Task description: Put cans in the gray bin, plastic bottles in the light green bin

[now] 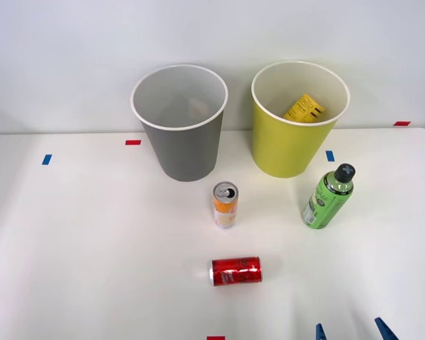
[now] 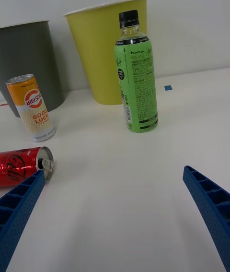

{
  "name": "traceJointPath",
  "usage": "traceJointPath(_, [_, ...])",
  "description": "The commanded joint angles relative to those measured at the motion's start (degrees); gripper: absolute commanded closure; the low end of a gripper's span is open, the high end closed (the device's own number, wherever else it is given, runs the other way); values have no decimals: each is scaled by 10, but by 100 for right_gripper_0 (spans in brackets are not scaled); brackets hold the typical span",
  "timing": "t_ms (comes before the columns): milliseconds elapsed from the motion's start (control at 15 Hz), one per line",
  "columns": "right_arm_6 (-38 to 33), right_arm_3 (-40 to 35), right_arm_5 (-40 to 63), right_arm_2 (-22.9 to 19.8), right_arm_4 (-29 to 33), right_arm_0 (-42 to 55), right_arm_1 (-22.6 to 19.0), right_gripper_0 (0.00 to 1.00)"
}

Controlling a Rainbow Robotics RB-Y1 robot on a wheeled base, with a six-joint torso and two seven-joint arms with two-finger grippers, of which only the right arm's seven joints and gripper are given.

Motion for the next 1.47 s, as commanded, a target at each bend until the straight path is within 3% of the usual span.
traceJointPath(67, [0, 0, 0, 0, 0, 0, 0, 0])
traceJointPath(1467, [0, 0, 0, 0, 0, 0, 0, 0])
